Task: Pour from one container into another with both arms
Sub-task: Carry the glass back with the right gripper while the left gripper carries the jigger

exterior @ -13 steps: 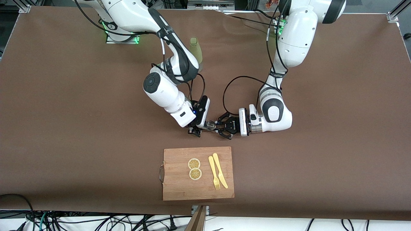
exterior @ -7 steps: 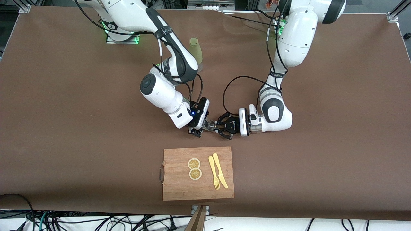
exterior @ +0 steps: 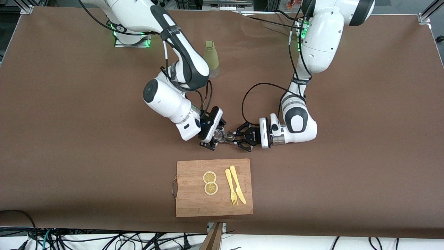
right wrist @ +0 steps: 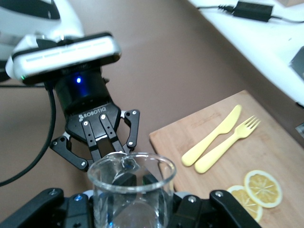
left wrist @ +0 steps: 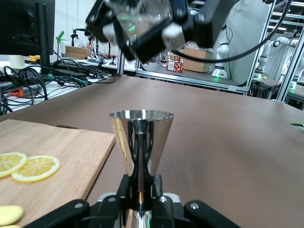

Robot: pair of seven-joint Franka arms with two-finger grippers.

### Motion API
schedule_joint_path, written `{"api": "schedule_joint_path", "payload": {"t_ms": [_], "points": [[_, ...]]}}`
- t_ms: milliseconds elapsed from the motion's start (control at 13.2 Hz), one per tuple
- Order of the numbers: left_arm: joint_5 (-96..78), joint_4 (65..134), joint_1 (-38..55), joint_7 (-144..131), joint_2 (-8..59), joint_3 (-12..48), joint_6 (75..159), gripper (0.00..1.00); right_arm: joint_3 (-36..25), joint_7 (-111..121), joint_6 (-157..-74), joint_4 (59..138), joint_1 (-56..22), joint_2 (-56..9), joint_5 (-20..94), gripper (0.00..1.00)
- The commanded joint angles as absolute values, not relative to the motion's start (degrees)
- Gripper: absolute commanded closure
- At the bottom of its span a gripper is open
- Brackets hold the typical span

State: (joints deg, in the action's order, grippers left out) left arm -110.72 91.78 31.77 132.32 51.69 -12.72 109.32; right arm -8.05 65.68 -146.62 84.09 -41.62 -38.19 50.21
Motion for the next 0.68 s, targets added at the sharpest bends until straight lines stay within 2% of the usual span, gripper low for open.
{"api": "schedule_joint_path", "payload": {"t_ms": [0, 152, 380, 608], "points": [[-111.53, 92.55, 28.58, 134.38, 51.06, -12.39, 103.22, 1.00, -7.73, 68.45, -140.22, 84.81, -38.51, -34.81, 51.94, 1.00], [-111.45, 93.42, 25.51, 136.65, 51.15, -12.39, 97.67, 1.00, -7.73, 72.84, -133.10, 84.90, -35.09, -32.97, 52.55, 1.00], [-106.64, 94.48, 20.15, 139.21, 50.98, -12.39, 92.04, 1.00, -8.00, 85.56, -120.71, 84.99, -28.15, -31.73, 61.41, 1.00], [-102.49, 97.63, 14.17, 142.81, 50.80, -12.39, 85.10, 1.00, -8.00, 93.93, -108.58, 84.99, -19.10, -31.82, 62.14, 1.00]]}}
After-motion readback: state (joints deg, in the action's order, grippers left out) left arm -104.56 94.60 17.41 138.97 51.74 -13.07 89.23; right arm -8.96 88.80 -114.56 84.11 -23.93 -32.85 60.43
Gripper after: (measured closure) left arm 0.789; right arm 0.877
